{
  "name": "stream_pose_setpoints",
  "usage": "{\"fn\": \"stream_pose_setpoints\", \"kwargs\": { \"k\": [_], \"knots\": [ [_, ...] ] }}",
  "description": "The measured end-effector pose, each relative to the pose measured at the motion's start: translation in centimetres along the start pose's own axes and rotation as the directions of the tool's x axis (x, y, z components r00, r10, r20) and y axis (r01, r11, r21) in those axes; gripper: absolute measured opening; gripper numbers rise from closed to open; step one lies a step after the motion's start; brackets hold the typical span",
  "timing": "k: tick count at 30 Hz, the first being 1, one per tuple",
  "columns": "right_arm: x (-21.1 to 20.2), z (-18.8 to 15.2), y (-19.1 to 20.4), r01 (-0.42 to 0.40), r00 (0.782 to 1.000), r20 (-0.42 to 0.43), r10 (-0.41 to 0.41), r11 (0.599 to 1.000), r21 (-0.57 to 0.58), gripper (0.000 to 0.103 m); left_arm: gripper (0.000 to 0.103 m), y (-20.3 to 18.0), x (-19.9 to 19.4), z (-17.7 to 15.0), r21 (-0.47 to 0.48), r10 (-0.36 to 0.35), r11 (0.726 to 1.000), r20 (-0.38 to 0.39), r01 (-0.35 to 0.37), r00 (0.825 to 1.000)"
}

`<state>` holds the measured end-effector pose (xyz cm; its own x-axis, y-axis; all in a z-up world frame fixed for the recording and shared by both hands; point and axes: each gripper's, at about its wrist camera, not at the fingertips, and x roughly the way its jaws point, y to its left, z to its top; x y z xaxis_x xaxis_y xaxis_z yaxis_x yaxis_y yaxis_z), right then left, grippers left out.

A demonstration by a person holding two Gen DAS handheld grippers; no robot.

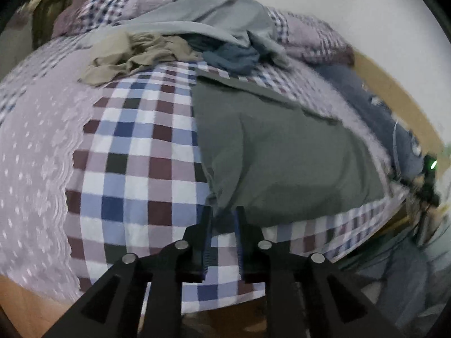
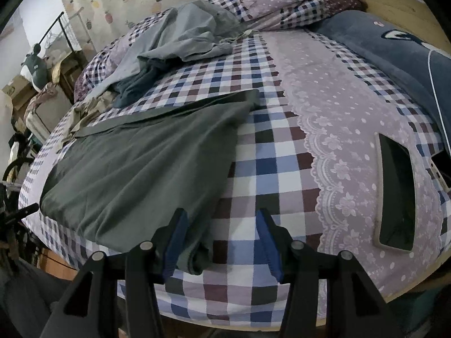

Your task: Fold clothes

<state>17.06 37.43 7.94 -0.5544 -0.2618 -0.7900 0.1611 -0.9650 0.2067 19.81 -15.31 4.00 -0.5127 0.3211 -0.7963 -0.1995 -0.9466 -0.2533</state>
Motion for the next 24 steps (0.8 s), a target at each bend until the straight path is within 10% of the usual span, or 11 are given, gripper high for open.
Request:
{"fn": "stream_pose_setpoints", "kwargs": {
  "k": [7, 13, 20, 24],
  "knots": [
    [0.5, -0.3, 0.2, 0.018, 1.000, -0.013, -0.018, 1.000, -0.015, 0.054, 0.013, -0.8, 2.3, 1.3, 0.030, 0.038, 0.999, 0.015, -0.038, 0.999],
    [0.2, -0.2, -0.6, 0.054, 0.999, 0.003, -0.054, 0.998, 0.023, 0.054, 0.000, 5.1, 2.2, 0.8, -0.272, 0.136, 0.952, -0.036, -0.141, 0.990],
    [0.2, 0.0, -0.9, 0.015, 1.000, 0.005, -0.016, 0.998, 0.054, 0.054, 0.008, 4.1, -1.0, 1.3, -0.265, -0.109, 0.952, 0.166, 0.151, 0.980],
    [0.6, -0.3, -0.9, -0.017, 0.999, -0.036, 0.019, 0.999, 0.051, 0.054, 0.029, 1.7, 0.4, 1.2, -0.151, -0.098, 0.982, 0.081, 0.110, 0.992]
  ]
}}
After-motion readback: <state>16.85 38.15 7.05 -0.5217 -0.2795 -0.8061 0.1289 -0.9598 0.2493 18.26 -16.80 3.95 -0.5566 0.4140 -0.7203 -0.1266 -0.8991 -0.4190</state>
